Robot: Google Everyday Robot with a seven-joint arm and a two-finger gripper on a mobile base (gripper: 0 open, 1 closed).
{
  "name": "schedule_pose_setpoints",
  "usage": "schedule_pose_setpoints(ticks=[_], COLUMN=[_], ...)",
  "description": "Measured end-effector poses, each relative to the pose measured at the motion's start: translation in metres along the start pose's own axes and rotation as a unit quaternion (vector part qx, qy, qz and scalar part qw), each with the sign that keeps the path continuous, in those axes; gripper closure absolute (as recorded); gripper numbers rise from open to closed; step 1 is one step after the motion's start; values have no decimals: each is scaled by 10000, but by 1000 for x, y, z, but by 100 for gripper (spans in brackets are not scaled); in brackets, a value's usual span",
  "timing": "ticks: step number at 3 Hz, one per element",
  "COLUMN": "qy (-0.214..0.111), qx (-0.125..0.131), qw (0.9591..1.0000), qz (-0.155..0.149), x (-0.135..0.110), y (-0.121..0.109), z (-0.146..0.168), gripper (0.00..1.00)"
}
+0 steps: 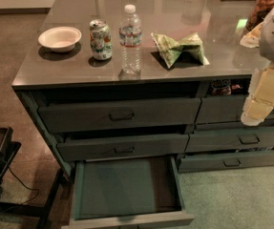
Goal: Place water bottle into bottom drawer
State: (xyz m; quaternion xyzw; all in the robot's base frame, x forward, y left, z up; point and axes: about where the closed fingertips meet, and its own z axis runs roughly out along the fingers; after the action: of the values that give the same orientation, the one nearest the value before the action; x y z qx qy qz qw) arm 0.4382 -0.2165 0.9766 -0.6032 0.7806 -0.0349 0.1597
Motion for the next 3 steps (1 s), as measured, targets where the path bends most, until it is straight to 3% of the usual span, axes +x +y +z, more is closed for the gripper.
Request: schedule_pose_setpoints(ticks=[2,3], qy=[-175,-597], qx=[126,311], qw=[9997,9974], qz=[62,265], x=[-7,-25], y=[-10,-35], z=[1,14], gripper=[0,0])
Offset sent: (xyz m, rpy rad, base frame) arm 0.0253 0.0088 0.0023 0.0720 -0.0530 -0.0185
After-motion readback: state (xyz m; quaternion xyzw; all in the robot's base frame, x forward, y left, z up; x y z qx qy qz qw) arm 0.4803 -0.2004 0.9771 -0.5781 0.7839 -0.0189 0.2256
